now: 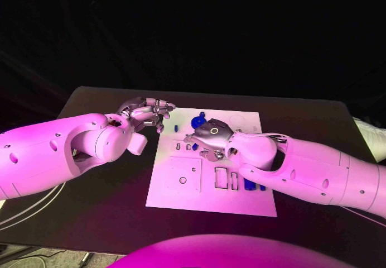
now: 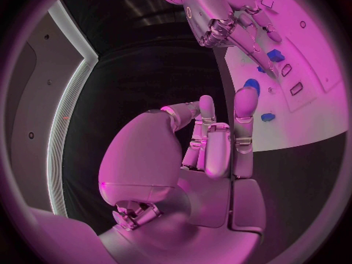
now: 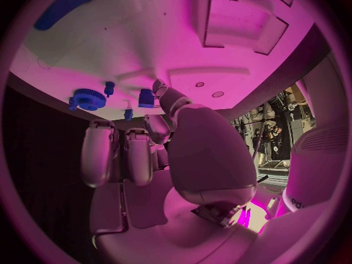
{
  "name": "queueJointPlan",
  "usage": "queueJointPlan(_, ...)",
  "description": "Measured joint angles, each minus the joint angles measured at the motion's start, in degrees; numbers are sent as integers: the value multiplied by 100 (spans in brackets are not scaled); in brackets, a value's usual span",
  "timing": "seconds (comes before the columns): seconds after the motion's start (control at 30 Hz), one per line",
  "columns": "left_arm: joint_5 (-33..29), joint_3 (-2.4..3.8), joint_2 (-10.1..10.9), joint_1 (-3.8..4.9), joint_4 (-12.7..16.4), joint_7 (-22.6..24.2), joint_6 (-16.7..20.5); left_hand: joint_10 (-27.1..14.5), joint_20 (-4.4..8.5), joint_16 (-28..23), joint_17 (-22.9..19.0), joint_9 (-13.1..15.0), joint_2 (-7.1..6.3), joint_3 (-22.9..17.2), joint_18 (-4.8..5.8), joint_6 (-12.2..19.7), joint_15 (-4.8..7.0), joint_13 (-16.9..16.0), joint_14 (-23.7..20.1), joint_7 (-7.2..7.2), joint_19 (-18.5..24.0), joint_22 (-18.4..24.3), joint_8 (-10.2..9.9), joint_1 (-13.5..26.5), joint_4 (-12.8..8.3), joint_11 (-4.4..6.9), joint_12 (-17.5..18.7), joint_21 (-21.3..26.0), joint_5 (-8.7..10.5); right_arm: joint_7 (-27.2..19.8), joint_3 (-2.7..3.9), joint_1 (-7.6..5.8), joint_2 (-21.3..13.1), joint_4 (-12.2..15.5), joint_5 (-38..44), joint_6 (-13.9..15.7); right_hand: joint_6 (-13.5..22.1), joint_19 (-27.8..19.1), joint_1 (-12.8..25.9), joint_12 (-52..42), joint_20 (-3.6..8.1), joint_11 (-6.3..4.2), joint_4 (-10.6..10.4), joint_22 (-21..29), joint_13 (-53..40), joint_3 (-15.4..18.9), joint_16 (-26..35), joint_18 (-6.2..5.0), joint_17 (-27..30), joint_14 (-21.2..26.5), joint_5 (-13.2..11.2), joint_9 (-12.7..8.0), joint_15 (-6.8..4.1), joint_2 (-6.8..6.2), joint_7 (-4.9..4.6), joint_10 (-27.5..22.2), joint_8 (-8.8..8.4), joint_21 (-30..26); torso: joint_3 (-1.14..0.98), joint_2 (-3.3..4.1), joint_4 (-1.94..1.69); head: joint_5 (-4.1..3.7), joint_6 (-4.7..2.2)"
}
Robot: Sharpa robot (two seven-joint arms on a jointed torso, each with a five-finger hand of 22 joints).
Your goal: Assemble the parts on the task board
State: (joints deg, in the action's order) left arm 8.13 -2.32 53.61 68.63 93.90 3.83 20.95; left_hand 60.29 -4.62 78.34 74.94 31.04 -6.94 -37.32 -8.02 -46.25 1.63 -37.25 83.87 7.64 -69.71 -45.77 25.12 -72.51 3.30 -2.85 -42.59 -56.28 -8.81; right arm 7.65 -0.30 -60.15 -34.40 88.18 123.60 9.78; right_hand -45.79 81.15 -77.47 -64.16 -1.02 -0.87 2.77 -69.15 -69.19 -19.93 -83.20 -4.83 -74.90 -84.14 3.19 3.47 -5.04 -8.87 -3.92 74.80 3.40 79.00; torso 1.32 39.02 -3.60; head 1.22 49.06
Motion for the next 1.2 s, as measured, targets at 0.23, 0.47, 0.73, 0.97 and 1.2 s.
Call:
queueJointPlan(0.23,4,0,7,0,-17,-5,-3,0,0,0,-1,0,0,0,0,0,0,0,0,0,0,0,0,0,0,0,0,0,0,-334,38,0,-330,249,-137,457,-288,0,0,-72,0,44,-49,-16,-48,48,0,0,-4,0,0,36,0,0,-3,44,34,0,2,-3,9,4,-24)
queueJointPlan(0.47,49,-1,-2,0,-99,-5,-79,-32,-21,0,-1,-65,-96,179,1,46,-40,39,-8,46,-21,26,-25,96,32,-32,0,60,28,-636,335,-41,-861,719,-530,1004,-551,0,30,-141,-1,63,-217,-46,-87,217,0,0,-4,0,0,58,1,-30,-33,104,71,0,-2,-10,11,-4,-87)
queueJointPlan(0.73,1101,0,-71,37,-260,-210,-675,-31,-75,2,-1,-289,-303,1246,0,108,-104,125,-21,67,-33,74,-77,792,629,-73,-120,125,27,-1092,546,-409,-1688,895,-2375,1512,-1181,-84,179,-6,-149,257,-455,194,21,339,278,0,-4,16,229,127,203,58,-257,-13,279,-156,-14,-70,75,19,-193)
queueJointPlan(0.97,2731,10,-467,321,-627,-1114,-1672,172,11,736,-2,-450,-247,2154,90,-217,-17,138,3,-115,-774,-1210,45,1121,1311,74,-334,-921,312,-1290,566,-530,-2169,742,-4448,1670,-1339,-249,178,364,-269,339,-532,686,315,357,687,1,-3,21,359,127,269,121,-364,-238,345,-465,-16,-123,199,83,-269)
queueJointPlan(1.2,4357,14,-1113,575,-1143,-2180,-2768,596,145,1130,-2,-523,-38,2795,267,-576,96,-157,4,-267,-1130,-2091,264,989,1334,200,-796,-1633,450,-1392,569,-535,-2329,741,-5791,1851,-1340,-248,191,403,-269,339,-596,733,363,419,719,1,-3,21,458,115,269,163,-365,-239,345,-499,-54,-165,291,144,-315)
